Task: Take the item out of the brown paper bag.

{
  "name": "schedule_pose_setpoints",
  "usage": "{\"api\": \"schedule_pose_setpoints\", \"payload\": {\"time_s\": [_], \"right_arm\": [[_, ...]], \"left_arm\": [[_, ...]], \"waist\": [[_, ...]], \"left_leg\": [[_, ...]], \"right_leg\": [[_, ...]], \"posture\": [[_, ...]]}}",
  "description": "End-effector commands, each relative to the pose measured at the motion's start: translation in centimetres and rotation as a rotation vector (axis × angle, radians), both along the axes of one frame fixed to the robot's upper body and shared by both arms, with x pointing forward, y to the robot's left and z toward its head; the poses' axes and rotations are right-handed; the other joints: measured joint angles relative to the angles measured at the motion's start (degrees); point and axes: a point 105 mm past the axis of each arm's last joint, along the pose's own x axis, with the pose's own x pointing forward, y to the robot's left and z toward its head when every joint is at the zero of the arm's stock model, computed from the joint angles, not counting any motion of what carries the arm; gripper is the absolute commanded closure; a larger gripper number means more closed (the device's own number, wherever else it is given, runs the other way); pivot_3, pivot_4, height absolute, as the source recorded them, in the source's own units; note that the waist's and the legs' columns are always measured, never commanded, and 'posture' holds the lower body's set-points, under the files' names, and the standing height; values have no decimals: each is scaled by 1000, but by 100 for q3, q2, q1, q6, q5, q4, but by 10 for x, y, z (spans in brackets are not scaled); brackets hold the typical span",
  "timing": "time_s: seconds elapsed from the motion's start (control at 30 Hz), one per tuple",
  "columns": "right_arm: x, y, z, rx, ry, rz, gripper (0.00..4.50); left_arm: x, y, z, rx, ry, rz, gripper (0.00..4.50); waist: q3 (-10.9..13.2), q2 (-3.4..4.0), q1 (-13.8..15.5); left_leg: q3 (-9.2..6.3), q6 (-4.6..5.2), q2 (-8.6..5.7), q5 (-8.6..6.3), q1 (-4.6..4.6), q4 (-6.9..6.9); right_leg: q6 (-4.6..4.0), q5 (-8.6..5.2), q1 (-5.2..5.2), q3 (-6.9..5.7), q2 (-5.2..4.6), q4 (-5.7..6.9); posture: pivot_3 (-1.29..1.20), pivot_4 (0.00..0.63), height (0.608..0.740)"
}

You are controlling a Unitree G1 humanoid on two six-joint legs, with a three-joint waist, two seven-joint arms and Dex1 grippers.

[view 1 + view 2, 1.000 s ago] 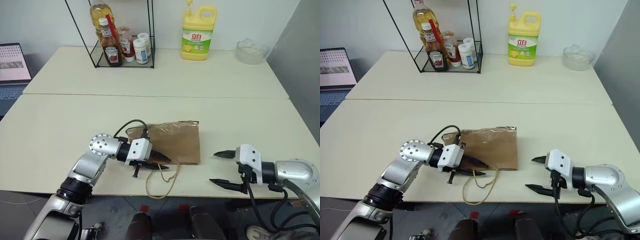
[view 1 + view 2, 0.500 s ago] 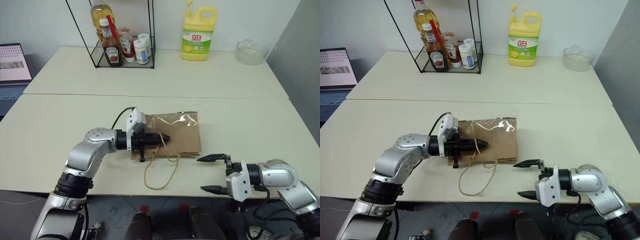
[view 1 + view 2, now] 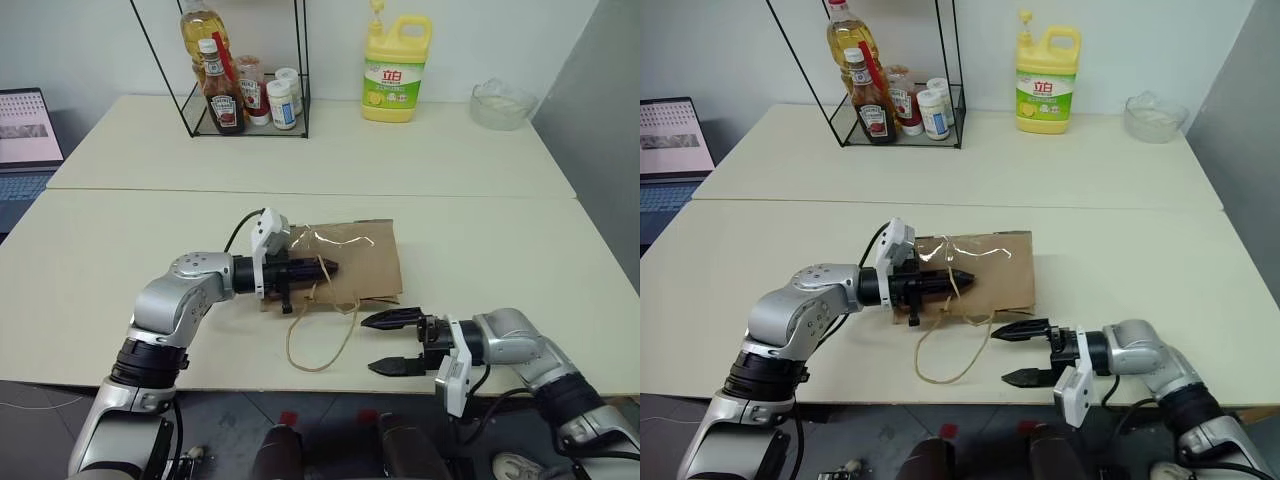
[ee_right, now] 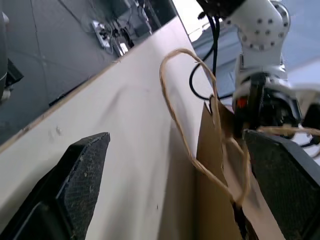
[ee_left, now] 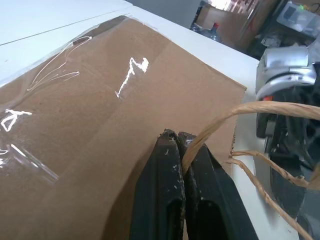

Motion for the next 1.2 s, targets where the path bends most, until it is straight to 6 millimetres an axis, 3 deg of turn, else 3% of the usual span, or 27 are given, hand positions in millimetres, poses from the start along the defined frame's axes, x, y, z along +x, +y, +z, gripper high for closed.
{"api": "schedule_pose_setpoints", "payload": {"time_s": [0.03, 0.17, 0.27, 0.63, 0.83, 1.2], "right_arm": [[5, 12, 5, 41, -65, 35, 0], [19, 25, 4, 45, -85, 10, 0], [23, 30, 5, 55, -86, 9, 600], [28, 23, 0, 51, -66, -24, 4485], [24, 21, 0, 77, -41, -35, 4485], [36, 10, -24, -44, 89, -160, 4485]], "left_arm": [[2, 0, 11, -18, -31, -4, 4424], [1, -1, 12, -17, -30, -9, 4424], [0, -1, 12, -17, -28, -10, 4500], [3, -1, 14, -27, -36, 4, 4500], [14, 0, 28, -61, -37, 52, 4500], [46, 2, 95, -189, -61, 165, 4500]], "waist": [[0, 0, -3], [0, 0, -14], [0, 0, -14], [0, 0, -15], [0, 0, -14], [-1, -3, -17]], "left_leg": [[0, 0, 0, 0, 1, 0], [0, -2, 1, 1, 10, -2], [1, -2, 0, 1, 22, -2], [3, 3, -1, -2, 31, -3], [1, 11, -1, -6, 32, -3], [0, 2, -3, -1, 34, -3]], "right_leg": [[0, 0, 0, 0, 0, 0], [0, 0, 2, 1, 1, 3], [0, 0, 15, 2, 1, 2], [-1, 0, 24, 6, 0, 1], [0, 0, 25, 5, 0, 1], [0, 0, 29, 4, -2, -1]], "posture": [[0, 150, 740], [0, 150, 740], [0, 150, 740], [0, 150, 740], [0, 150, 740], [0, 150, 740]]}}
